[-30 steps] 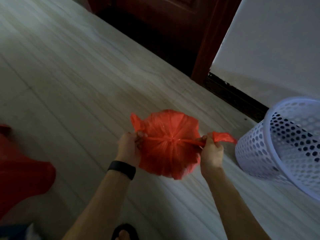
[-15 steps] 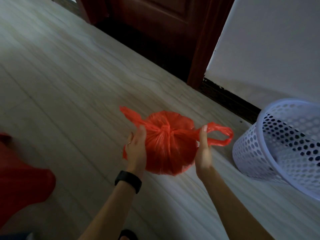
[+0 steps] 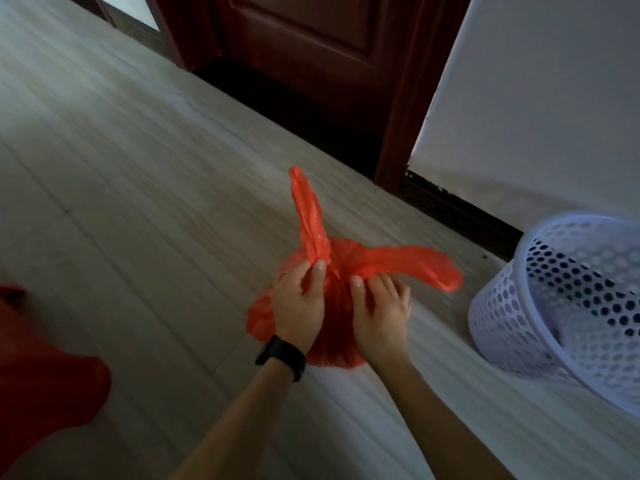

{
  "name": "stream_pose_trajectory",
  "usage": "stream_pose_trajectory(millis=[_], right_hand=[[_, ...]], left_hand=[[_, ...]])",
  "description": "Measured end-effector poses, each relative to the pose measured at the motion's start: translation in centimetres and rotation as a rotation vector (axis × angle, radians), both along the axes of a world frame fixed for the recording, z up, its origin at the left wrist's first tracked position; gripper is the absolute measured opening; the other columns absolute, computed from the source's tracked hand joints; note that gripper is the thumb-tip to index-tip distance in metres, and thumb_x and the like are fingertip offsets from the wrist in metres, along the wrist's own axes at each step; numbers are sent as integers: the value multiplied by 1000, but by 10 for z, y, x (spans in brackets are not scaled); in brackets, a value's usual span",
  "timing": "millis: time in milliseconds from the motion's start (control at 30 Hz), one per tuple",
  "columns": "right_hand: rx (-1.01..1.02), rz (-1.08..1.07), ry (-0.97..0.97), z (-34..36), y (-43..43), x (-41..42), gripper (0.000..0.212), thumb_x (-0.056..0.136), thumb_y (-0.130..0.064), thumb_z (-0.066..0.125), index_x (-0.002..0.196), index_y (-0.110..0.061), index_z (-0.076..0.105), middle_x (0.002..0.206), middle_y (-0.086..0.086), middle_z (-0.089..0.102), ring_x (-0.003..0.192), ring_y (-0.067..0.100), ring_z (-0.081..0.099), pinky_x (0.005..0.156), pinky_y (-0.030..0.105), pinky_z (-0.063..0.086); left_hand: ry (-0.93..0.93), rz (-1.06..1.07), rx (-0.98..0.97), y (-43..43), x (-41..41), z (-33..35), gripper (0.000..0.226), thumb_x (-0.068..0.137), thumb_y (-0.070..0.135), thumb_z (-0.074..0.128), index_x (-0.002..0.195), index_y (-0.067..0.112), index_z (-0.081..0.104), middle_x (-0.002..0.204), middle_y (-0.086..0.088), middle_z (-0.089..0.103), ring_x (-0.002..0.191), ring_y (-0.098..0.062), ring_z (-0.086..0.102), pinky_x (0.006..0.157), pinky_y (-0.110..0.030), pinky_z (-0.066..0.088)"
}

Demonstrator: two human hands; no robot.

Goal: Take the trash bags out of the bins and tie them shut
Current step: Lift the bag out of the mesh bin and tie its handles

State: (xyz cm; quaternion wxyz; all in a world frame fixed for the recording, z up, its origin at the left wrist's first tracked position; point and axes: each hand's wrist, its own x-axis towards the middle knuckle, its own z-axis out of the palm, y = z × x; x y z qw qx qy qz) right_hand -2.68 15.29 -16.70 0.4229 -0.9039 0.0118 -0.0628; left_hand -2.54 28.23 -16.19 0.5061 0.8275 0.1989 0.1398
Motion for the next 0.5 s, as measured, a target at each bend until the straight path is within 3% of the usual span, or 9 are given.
stream_pose_trajectory(millis=[67, 133, 200, 267, 333, 400, 500], right_hand=[[207, -5, 74, 9, 6, 10, 34, 97, -51, 46, 82, -27, 65, 82, -6, 64, 88, 16, 53, 78, 38, 44], [415, 0, 152, 17, 10, 17, 34, 99, -44, 50, 77, -20, 61, 68, 3, 59, 68, 13, 54, 64, 45, 46], [507, -15, 183, 21, 8, 21, 32, 101, -37, 50, 81, -15, 62, 71, 6, 64, 66, 17, 58, 70, 50, 50], [609, -14, 240, 22, 4, 25, 30, 99, -38, 50, 82, -21, 67, 81, 3, 72, 81, 22, 67, 82, 48, 53], [645, -8, 307, 23, 0, 27, 31, 100, -35, 50, 75, -30, 68, 81, -1, 74, 83, 21, 68, 87, 45, 51], [624, -32, 379, 23, -2, 32, 37, 102, -29, 51, 68, -28, 65, 70, -5, 69, 76, 19, 63, 85, 45, 49], [626, -42, 477, 33, -10, 34, 36, 102, -24, 51, 67, -22, 60, 65, -4, 61, 69, 18, 54, 76, 39, 43]], left_hand=[[-28, -21, -48, -4, 2, 4, 31, 98, 47, 45, 89, 29, 68, 90, 12, 72, 92, -11, 66, 87, -43, 51], [-14, -39, -156, -6, 4, 9, 30, 97, 44, 44, 85, 27, 66, 86, 10, 71, 88, -7, 66, 85, -36, 51], [24, -44, -346, -4, 7, 13, 29, 95, 43, 46, 83, 27, 67, 85, 8, 71, 87, -6, 66, 87, -33, 50], [54, -36, -616, -2, 8, 18, 29, 98, 36, 51, 82, 23, 72, 88, 2, 73, 92, -16, 68, 92, -40, 52], [96, 2, -854, -3, 9, 26, 30, 101, 28, 51, 82, 14, 70, 86, -2, 74, 86, -19, 69, 86, -38, 55], [156, 14, -916, -4, 8, 26, 28, 101, 23, 49, 79, 10, 61, 72, 2, 71, 71, -10, 68, 74, -27, 54], [256, -146, -779, -1, 4, 26, 34, 103, 18, 45, 71, 11, 54, 60, 6, 64, 59, -1, 60, 70, -18, 45]])
